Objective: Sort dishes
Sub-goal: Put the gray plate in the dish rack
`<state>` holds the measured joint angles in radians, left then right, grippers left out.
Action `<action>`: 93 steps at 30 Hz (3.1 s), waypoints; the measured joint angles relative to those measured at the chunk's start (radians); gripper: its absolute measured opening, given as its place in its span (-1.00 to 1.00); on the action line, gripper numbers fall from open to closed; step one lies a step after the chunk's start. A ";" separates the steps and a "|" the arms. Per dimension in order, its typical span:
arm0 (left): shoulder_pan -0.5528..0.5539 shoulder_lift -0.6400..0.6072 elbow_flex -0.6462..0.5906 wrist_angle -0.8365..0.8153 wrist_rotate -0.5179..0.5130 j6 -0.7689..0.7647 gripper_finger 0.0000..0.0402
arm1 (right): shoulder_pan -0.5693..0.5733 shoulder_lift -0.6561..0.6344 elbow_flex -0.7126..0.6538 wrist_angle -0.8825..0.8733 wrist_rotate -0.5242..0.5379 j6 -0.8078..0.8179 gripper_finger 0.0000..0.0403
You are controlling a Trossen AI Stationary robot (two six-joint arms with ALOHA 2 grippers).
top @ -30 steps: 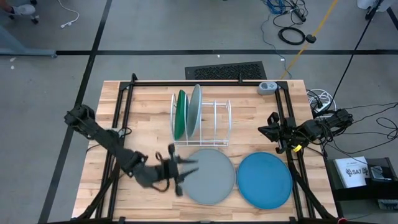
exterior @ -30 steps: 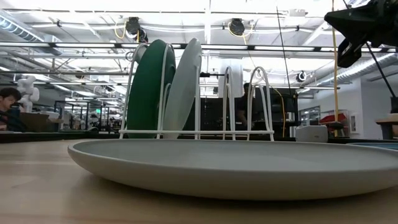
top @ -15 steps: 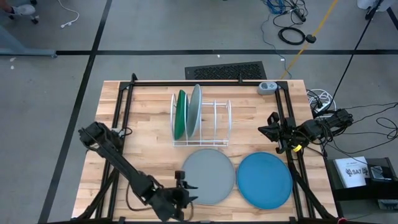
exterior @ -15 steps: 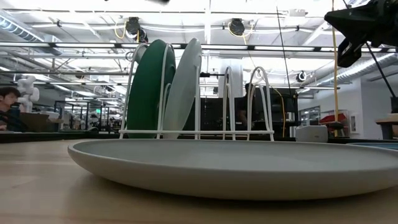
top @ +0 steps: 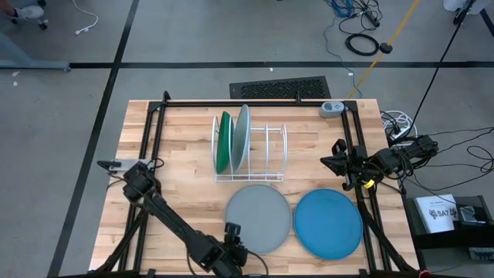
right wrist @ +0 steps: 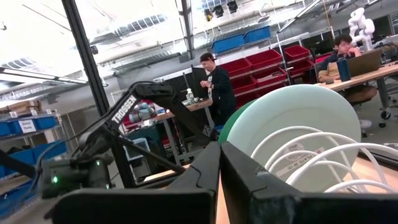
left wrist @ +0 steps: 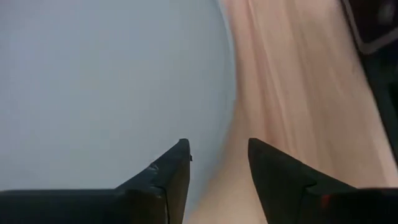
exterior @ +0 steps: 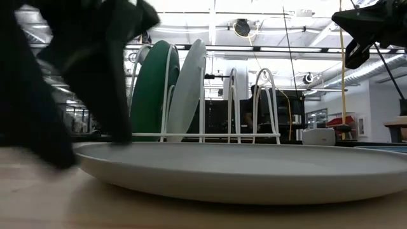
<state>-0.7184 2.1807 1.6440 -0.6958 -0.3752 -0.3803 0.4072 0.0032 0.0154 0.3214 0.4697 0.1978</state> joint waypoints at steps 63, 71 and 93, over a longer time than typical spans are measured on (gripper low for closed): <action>0.064 -0.003 0.608 -0.182 -0.369 -0.034 -1.00 | 0.000 0.000 0.000 0.003 0.000 0.000 -0.96; 0.074 -0.016 0.610 -0.038 -0.625 0.012 -1.00 | 0.000 0.000 0.000 0.003 0.000 0.000 -0.96; 0.300 -0.090 0.594 0.493 -0.260 0.442 -1.00 | 0.000 0.000 0.000 -0.008 -0.001 0.000 -0.96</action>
<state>-0.4186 2.0906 2.2379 -0.2030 -0.6347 0.0612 0.4072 0.0032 0.0154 0.3135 0.4686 0.1978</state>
